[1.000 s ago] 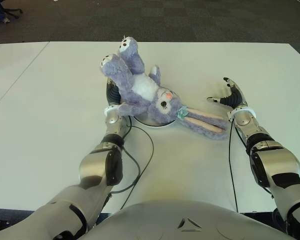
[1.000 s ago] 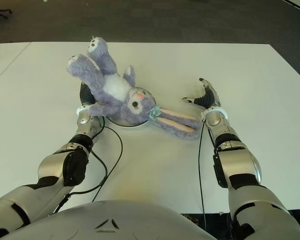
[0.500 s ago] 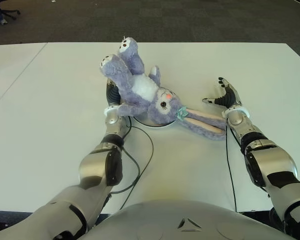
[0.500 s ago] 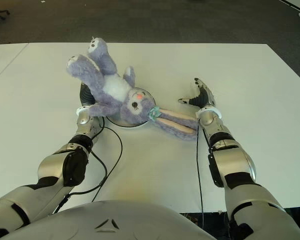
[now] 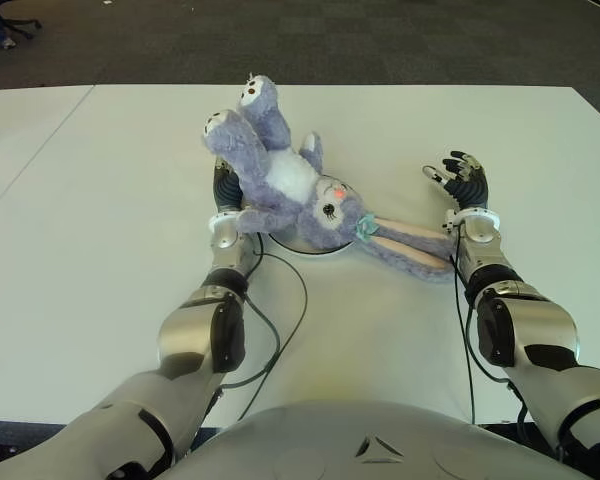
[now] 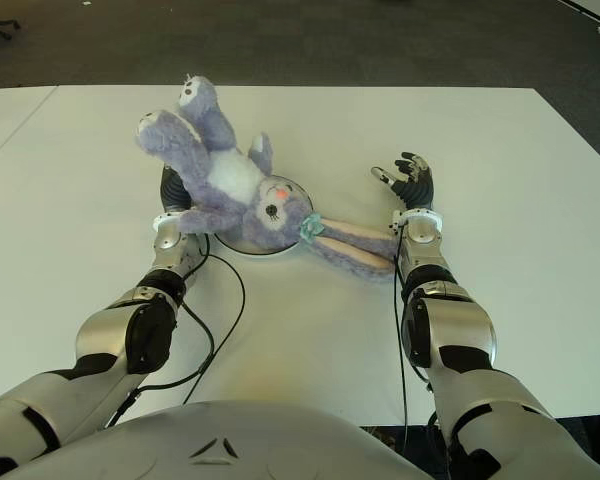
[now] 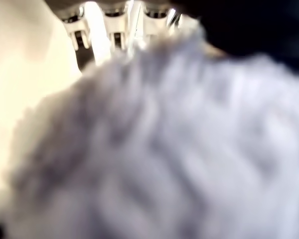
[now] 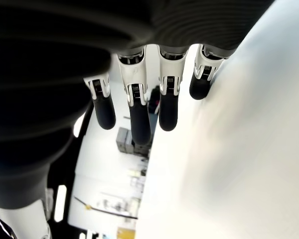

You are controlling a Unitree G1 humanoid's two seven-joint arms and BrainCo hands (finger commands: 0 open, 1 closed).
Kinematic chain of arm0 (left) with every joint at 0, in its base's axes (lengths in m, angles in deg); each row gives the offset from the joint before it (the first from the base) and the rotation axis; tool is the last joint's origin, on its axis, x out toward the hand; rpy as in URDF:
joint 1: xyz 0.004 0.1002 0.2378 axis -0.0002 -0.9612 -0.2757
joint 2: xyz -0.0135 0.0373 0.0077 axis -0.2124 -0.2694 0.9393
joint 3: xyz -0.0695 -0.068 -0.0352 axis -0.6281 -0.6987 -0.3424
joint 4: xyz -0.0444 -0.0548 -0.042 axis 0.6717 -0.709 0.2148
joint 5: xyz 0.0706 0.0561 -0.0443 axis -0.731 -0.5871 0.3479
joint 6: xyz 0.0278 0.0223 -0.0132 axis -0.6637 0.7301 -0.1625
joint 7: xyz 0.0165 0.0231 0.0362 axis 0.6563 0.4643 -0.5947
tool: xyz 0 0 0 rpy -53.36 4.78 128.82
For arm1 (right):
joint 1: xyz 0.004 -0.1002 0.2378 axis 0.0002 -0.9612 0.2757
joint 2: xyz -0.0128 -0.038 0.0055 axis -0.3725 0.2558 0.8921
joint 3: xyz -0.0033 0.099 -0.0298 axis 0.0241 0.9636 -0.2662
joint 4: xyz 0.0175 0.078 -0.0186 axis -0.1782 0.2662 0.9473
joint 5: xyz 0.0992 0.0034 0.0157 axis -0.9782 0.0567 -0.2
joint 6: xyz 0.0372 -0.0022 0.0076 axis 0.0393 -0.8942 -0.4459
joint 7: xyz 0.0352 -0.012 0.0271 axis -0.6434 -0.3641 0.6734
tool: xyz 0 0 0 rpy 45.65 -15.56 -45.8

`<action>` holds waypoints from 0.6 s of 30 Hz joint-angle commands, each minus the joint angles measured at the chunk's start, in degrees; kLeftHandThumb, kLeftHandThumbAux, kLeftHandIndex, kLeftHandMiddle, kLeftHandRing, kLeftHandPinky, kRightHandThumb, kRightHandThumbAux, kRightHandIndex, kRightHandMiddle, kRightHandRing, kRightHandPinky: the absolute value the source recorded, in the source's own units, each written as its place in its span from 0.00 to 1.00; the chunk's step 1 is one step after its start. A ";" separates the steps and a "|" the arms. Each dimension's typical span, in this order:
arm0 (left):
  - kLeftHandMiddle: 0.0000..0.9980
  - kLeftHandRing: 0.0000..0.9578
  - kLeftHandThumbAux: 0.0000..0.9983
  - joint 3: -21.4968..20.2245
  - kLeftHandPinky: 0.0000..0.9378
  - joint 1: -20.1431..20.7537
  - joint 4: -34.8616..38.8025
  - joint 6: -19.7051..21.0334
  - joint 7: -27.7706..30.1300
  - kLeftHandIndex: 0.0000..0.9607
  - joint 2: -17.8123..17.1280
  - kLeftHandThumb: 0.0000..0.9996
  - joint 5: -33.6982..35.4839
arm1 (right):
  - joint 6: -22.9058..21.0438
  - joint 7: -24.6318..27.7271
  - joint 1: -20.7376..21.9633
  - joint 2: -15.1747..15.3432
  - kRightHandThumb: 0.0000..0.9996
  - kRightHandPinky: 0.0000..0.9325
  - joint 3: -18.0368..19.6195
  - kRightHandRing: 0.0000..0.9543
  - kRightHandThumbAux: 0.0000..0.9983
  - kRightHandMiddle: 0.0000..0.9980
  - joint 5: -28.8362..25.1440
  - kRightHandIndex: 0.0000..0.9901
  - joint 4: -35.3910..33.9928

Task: Put the doll into the plate.

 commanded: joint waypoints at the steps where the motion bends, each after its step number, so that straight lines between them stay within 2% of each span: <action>1: 0.20 0.21 0.52 -0.67 0.21 -12.02 -7.07 5.11 -0.32 0.07 2.26 0.00 0.56 | -3.06 12.72 -12.93 -9.50 0.03 0.27 5.76 0.26 0.68 0.25 -6.45 0.19 5.04; 7: 0.20 0.21 0.52 -0.12 0.20 -12.04 -7.13 5.43 -0.71 0.09 1.83 0.00 0.02 | -4.92 18.63 -12.31 -9.51 0.00 0.29 12.09 0.27 0.65 0.25 -12.35 0.20 4.94; 11: 0.19 0.20 0.52 0.32 0.19 -12.16 -7.13 5.04 -0.56 0.09 1.57 0.00 -0.37 | -6.42 21.49 -11.41 -10.72 0.00 0.27 16.52 0.27 0.64 0.27 -16.64 0.21 4.85; 18: 0.19 0.19 0.52 0.34 0.19 -12.17 -7.16 4.70 0.13 0.10 1.21 0.00 -0.35 | -8.97 23.00 -10.30 -11.31 0.00 0.27 20.00 0.28 0.67 0.28 -19.36 0.23 4.98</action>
